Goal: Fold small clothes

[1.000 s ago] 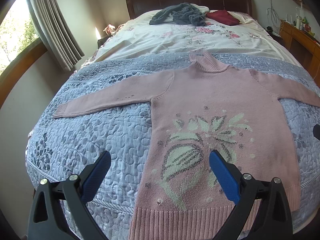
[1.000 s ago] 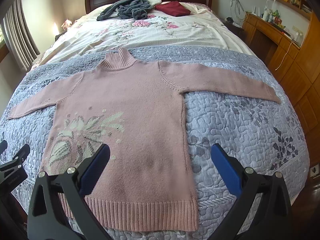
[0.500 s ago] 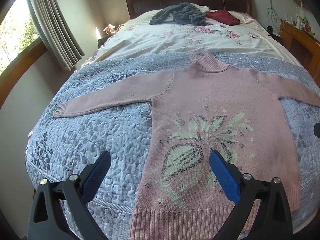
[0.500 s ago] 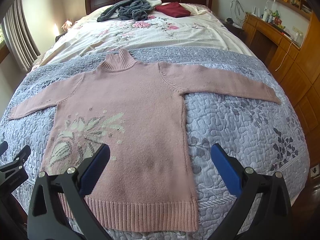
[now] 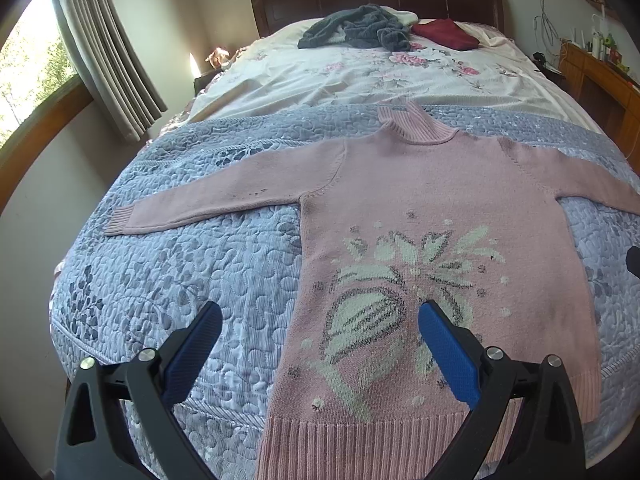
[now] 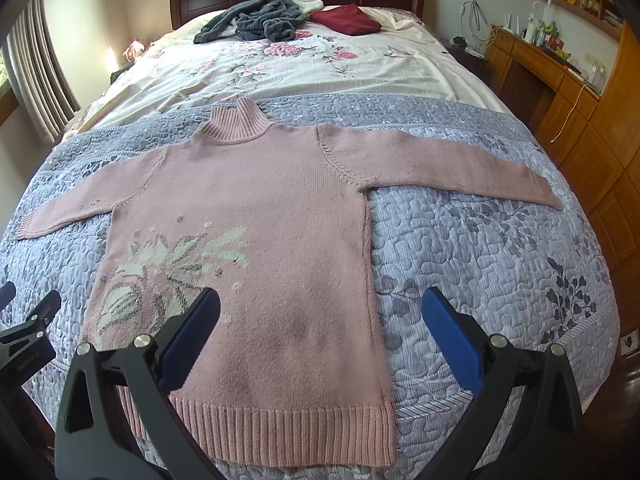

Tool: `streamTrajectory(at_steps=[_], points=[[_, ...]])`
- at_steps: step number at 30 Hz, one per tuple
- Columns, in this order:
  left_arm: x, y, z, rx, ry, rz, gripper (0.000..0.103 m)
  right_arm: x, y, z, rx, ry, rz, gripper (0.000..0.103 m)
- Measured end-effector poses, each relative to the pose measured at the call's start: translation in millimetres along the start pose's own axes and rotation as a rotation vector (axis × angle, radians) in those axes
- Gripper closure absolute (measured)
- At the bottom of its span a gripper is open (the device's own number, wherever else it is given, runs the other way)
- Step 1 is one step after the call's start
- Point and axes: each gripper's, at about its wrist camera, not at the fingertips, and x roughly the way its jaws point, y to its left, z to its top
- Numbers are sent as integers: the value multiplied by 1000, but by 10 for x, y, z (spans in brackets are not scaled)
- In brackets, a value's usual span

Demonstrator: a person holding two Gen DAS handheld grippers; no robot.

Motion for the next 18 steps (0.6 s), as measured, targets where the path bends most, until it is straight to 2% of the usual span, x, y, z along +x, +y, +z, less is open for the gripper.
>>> streamTrajectory(at_steps=[7,18], points=[[30,-42,29,5,1,10,4,33,-16,26,-2,-6,2,3],[189,-200,130,3,22,-20,4,113,-190,107,6,-54,16,3]])
